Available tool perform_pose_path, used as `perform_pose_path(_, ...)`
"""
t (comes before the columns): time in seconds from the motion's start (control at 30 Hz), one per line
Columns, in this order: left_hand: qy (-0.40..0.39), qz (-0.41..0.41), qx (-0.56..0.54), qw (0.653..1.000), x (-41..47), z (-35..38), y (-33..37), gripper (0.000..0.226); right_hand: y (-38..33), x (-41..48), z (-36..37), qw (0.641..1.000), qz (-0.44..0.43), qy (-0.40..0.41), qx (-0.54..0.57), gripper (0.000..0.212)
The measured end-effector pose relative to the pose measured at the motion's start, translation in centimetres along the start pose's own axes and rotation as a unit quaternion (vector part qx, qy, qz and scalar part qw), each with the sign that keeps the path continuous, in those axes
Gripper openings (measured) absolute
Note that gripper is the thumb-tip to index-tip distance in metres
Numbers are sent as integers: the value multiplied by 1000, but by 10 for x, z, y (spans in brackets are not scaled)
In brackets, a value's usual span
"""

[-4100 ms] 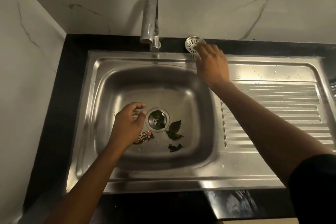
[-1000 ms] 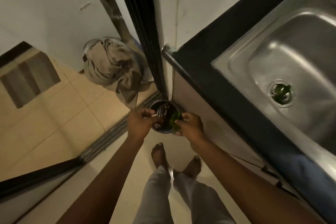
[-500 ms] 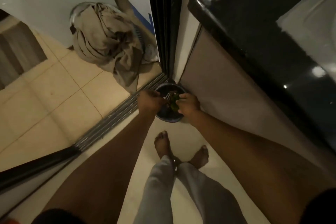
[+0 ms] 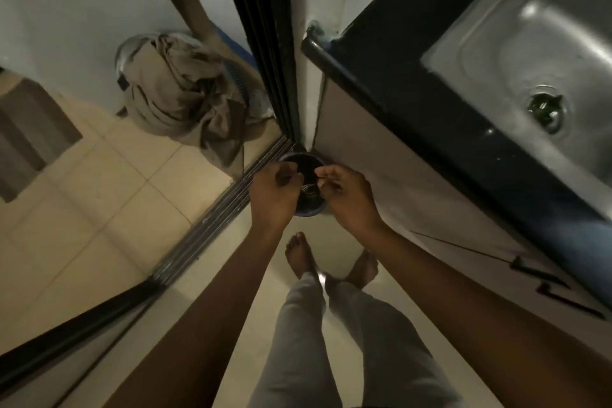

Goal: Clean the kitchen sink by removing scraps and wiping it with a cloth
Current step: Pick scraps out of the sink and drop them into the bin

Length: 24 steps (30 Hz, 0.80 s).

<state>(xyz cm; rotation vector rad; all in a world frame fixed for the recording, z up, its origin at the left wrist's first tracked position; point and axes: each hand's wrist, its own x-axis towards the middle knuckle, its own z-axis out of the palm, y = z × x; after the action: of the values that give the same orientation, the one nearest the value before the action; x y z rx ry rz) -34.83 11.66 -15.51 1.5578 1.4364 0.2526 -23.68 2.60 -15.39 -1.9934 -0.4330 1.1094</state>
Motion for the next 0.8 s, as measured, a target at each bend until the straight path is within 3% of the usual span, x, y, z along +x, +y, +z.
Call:
perform_pose_path(0.17, -28, 98, -25, 994, -55, -35, 72, 18, -57, -76, -48, 996, -63, 22, 59, 27)
perform_pose_path(0.33, -87, 161, -41, 982, -93, -51, 139, 17, -91, -129, -103, 982, -103, 125, 92, 17)
perform_pose_path(0.63, -217, 254, -39, 942, -120, 14, 234, 18, -90, -157, -221, 945, -134, 254, 155, 20)
perform_pose_path(0.8, -220, 266, -5, 938, -124, 67, 272, 19, -74, -146, -287, 938, -120, 288, 153, 19)
